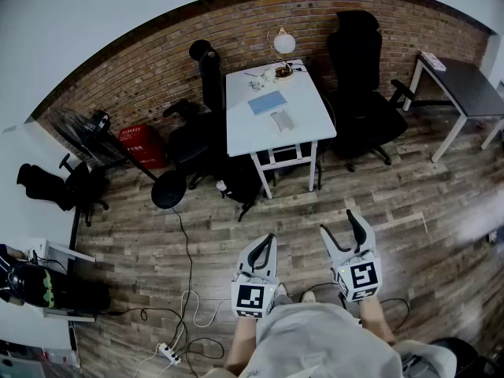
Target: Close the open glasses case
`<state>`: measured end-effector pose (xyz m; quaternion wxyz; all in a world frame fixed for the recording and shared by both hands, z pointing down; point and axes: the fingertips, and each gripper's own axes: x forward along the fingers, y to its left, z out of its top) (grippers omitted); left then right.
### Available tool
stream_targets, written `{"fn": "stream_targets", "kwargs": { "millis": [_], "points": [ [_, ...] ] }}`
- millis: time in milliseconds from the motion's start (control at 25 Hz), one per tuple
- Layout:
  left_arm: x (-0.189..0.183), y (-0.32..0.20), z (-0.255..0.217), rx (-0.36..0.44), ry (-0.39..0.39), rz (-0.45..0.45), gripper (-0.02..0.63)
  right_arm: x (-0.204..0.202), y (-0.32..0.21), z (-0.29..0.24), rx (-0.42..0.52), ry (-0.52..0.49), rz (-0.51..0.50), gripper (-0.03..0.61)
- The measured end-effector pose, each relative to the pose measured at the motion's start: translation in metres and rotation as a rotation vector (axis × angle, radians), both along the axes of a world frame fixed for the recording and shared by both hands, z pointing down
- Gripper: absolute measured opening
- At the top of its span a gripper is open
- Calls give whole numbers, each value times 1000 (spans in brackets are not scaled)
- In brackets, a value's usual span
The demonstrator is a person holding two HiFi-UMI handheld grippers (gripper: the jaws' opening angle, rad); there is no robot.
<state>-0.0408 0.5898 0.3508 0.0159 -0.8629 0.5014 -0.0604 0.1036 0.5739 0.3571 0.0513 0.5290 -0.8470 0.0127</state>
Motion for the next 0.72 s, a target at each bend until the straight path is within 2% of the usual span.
{"fn": "stream_targets", "kwargs": {
  "millis": [200,720],
  "points": [
    [1,-8,-1,-43,-24,-15,5,-4,-8,-5,9,-9,-20,299],
    [3,-41,-4,-3,-20,11,5,-21,-40,-3,34,27,-73,299]
  ]
}}
